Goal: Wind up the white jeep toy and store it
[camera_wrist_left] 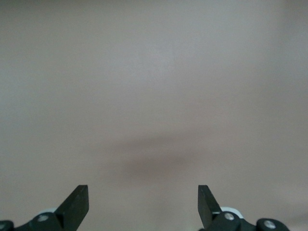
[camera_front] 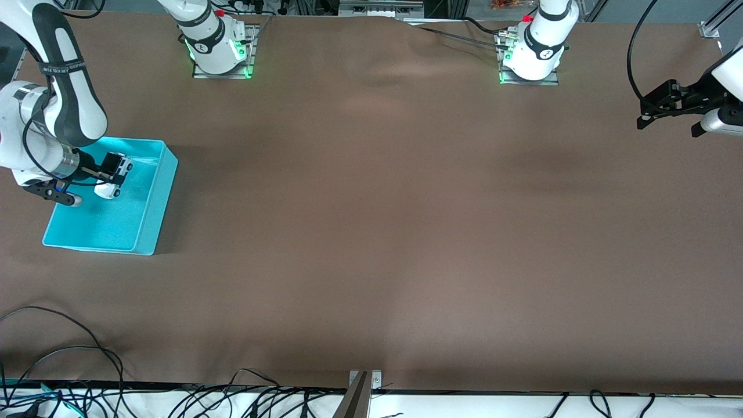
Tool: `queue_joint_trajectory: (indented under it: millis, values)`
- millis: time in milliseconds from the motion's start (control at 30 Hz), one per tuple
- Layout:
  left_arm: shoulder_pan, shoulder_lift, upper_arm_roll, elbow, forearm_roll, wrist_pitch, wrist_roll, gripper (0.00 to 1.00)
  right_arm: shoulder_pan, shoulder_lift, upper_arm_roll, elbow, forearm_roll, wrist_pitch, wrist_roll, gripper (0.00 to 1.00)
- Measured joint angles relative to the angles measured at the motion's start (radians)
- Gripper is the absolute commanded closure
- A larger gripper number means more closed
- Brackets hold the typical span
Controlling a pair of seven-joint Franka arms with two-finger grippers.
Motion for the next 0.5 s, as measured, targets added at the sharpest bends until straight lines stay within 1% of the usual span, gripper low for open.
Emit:
queue_joint_trajectory:
  millis: [300,500]
  values:
    - [0.000,0.000,0.000,0.000,0.000,0.000,0.000,0.00,-0.038,0.069,-0.001,-0.007,-0.010,0.070,-0.005,1.00]
    - [0.000,0.000,0.000,0.000,0.000,0.000,0.000,0.00,-0.041,0.102,-0.001,-0.010,-0.010,0.085,-0.005,1.00]
